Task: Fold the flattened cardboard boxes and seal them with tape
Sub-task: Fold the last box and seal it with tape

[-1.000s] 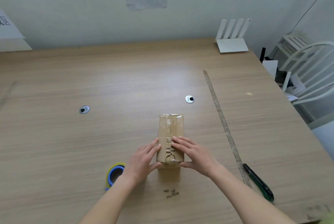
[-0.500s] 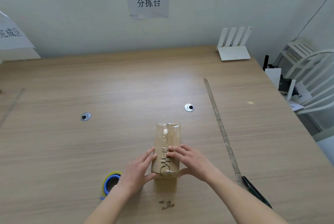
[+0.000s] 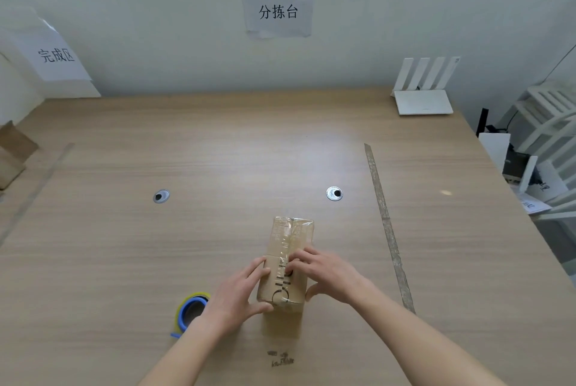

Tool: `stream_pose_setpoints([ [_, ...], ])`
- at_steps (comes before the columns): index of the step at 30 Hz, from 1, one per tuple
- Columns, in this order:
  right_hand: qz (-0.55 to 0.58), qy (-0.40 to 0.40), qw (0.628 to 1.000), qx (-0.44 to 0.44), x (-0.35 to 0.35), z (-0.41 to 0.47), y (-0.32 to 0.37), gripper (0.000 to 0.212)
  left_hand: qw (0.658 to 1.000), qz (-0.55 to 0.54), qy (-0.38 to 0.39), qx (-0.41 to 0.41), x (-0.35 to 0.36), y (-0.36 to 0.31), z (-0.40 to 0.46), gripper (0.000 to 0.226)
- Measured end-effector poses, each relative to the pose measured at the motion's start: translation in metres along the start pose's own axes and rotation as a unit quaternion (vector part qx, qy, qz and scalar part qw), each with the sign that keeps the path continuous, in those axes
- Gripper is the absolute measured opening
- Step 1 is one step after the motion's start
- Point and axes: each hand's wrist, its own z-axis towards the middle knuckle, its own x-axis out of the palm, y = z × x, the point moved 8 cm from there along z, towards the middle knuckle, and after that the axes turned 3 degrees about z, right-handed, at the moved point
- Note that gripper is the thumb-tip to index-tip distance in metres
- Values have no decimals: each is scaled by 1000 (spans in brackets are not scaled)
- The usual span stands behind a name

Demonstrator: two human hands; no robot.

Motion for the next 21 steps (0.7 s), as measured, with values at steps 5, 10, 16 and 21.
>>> stream_pose_setpoints([
  [5, 118, -77, 984, 113, -6, -23, -29, 61, 989, -108, -25, -101, -15, -4, 1, 60],
  [10, 479, -164, 798, 326, 18, -31, -37, 64, 898, -362, 27, -247, 9, -7, 12, 92],
  [16, 504, -213, 739, 393, -18, -10, -36, 81, 839, -469, -13, -275, -27, -23, 27, 102],
  [21, 521, -203, 770, 309, -101, 21, -12, 45, 781, -546, -143, -269, -121, -41, 27, 44],
])
